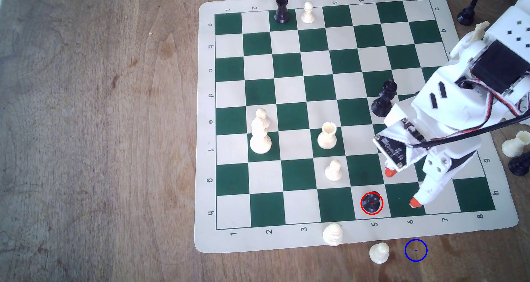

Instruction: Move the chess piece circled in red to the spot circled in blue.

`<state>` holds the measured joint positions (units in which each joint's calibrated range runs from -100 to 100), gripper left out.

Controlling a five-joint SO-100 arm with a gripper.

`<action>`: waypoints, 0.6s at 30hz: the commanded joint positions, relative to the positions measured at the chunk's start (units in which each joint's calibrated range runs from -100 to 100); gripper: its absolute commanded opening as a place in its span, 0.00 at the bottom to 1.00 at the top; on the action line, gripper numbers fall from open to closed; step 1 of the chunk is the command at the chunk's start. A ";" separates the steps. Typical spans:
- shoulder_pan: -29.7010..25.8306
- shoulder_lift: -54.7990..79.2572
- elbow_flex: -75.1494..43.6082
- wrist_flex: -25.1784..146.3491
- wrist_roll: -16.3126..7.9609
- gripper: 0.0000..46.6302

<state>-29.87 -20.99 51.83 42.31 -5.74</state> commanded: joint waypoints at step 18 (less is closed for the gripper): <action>1.59 9.70 -12.30 -5.37 -0.29 0.36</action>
<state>-28.69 -11.44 44.33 38.73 -5.74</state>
